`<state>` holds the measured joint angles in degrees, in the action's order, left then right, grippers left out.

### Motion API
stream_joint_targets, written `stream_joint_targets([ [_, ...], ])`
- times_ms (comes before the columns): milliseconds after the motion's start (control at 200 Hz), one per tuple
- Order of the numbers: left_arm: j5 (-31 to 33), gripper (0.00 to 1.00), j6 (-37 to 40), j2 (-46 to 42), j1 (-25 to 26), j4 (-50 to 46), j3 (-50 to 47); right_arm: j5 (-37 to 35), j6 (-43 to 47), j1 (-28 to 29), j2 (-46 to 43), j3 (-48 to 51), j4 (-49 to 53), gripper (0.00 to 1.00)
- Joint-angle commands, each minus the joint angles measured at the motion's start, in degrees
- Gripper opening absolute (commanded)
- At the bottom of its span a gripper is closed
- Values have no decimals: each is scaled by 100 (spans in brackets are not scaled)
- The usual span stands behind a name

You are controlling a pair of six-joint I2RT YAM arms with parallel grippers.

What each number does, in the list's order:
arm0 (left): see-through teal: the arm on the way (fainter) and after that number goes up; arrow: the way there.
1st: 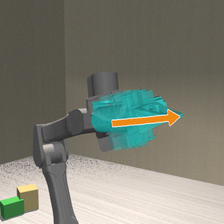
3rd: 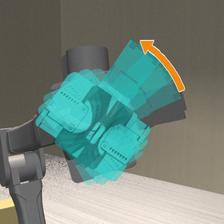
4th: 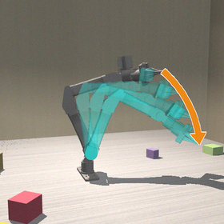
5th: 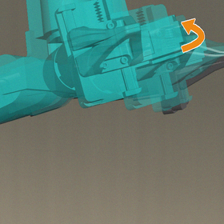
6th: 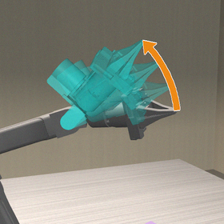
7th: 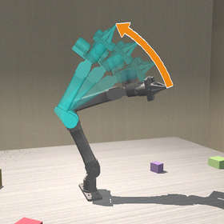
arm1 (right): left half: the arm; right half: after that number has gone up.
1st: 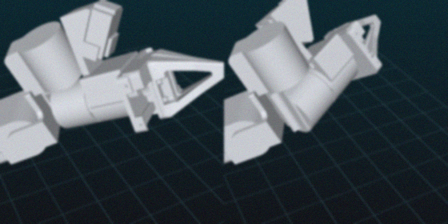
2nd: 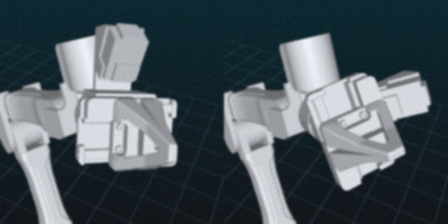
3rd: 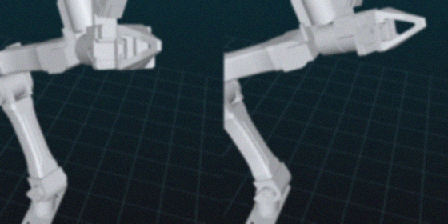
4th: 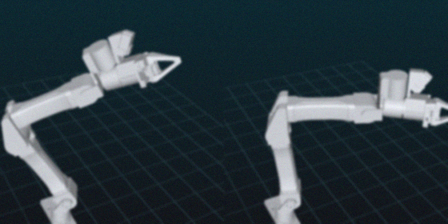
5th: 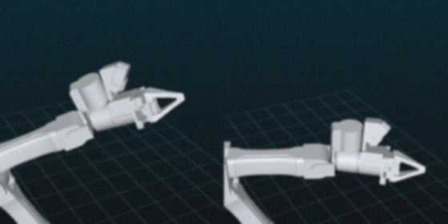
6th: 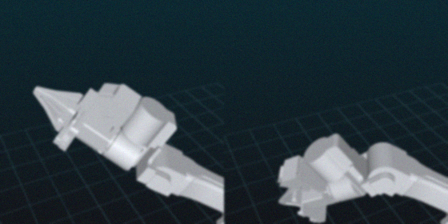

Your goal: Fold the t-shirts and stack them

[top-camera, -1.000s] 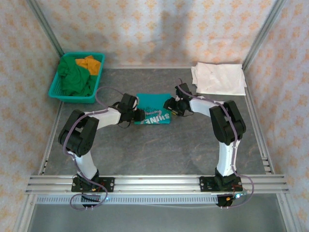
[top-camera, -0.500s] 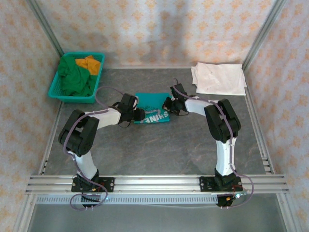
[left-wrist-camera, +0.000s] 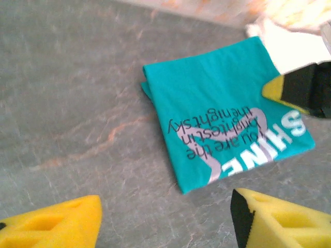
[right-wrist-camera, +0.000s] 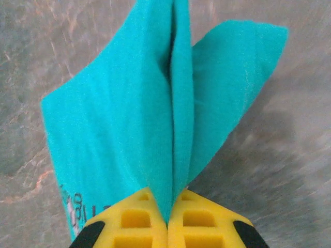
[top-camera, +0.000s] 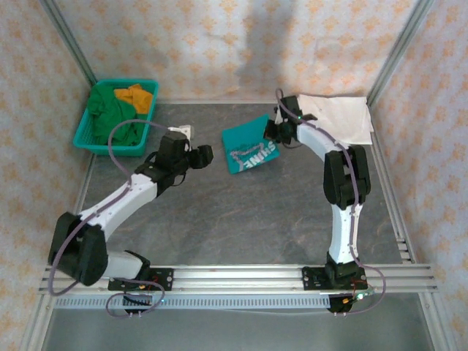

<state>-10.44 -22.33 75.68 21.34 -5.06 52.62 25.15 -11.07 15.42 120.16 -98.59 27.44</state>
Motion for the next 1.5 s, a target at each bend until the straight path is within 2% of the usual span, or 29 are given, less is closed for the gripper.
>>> stream_joint_targets([
  [0,-88,76,293,-342,18,-87,-270,-597,1170,-209,217,-932,1140,0],
  [100,-98,81,359,-617,19,50,-520,-783,1535,-471,407,-1674,1507,0],
  [510,45,84,590,-703,19,-100,-828,-885,2330,-1513,1690,-4829,3016,0],
  [1066,88,85,703,-747,18,-265,-713,-469,2219,-2377,1802,-5004,2740,0],
  [1251,260,87,731,-892,19,-364,-727,-1091,2252,-2574,2091,-5004,2560,0],
  [1271,292,88,725,-904,18,-391,-720,-1223,2235,-2580,2122,-4995,2536,7],
  [1321,360,89,748,-946,19,-432,-715,-1629,2131,-2583,2197,-5014,2495,34],
  [1406,614,94,701,-1015,19,-484,-726,-2024,2039,-2582,2221,-5092,2586,69],
  [1496,832,98,696,-1103,19,-470,-778,-2058,1875,-2580,2011,-5079,2688,79],
])
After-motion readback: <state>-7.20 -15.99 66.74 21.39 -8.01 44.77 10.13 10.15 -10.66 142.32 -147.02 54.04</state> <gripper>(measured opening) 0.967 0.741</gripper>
